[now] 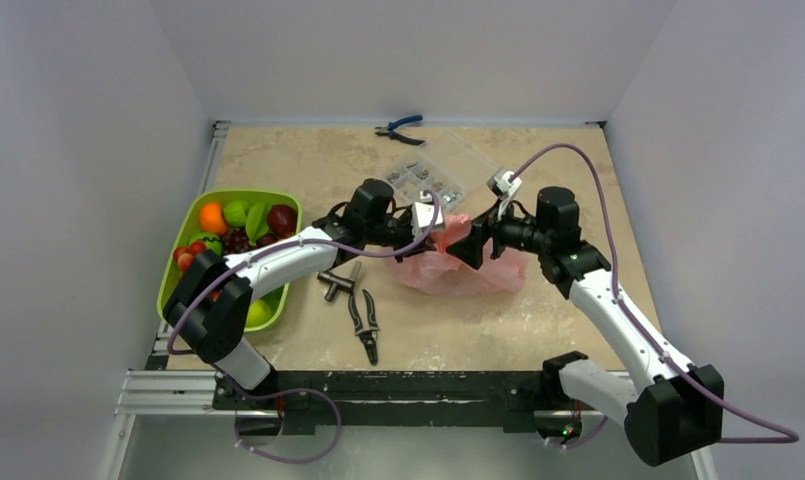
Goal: Place the fake fruits into the plastic bag and tie a complex knot
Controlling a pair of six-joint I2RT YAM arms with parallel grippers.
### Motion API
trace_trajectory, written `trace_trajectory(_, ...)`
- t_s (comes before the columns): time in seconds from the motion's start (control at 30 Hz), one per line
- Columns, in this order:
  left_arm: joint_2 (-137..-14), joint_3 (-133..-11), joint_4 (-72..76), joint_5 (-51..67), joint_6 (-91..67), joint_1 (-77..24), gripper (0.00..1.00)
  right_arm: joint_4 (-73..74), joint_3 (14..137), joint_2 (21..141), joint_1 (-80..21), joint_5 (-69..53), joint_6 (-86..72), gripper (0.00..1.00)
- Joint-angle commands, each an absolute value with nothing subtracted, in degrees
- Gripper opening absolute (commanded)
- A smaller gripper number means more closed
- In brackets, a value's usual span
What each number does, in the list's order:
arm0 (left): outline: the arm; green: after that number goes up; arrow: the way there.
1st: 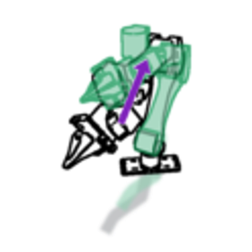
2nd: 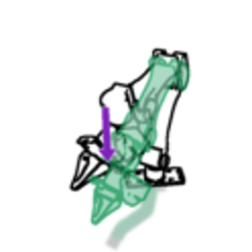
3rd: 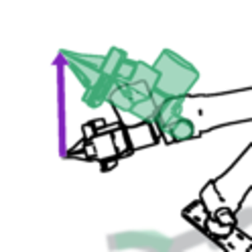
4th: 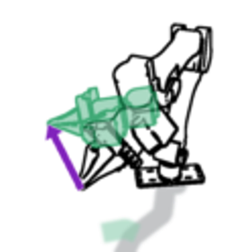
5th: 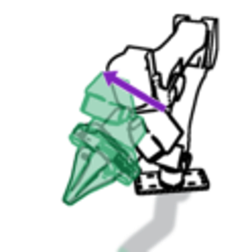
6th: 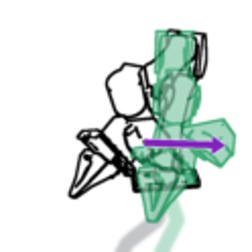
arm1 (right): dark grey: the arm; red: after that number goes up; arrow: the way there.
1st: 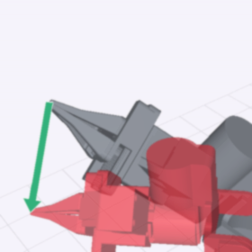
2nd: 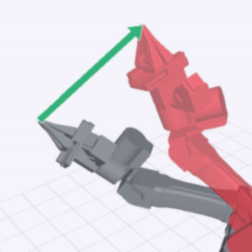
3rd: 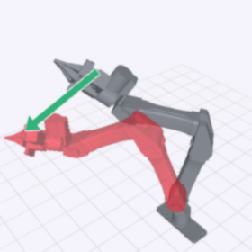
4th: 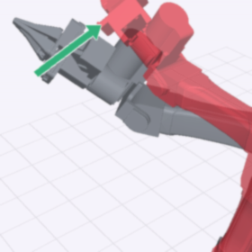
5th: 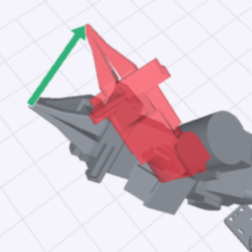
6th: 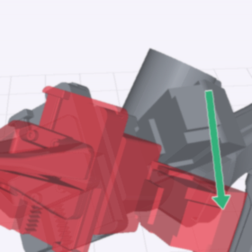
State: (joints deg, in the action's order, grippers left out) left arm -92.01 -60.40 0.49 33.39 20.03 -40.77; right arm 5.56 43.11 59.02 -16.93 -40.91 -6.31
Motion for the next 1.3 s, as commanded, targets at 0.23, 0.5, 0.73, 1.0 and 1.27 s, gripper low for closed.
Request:
trace_trajectory(0.23, -88.92, -65.2, -3.93, 45.91, 17.62, -39.29, 0.0, 15.33, 53.2, 68.11, -17.69, -41.12, 32.76, 0.99)
trace_trajectory(0.5, -88.21, -66.84, -6.7, 47.96, 20.54, -39.2, 0.0, 18.29, 57.79, 72.13, -21.0, -40.68, 44.28, 0.91)
trace_trajectory(0.73, -86.34, -67.89, -5.64, 51.68, 16.4, -37.11, 0.0, 15.28, 56.86, 73.56, -23.01, -36.83, 43.63, 0.61)
trace_trajectory(1.0, -86.76, -68.2, -8.12, 52.81, 19.21, -36.21, 0.0, 26.51, 60.9, 73.57, -22.49, -37.67, 56.66, 0.46)
trace_trajectory(1.27, -87.98, -68.35, -10.14, 42.54, 20.96, -38.78, 0.0, 23.91, 64.54, 77.69, -22.68, -40.05, 43.49, 0.0)
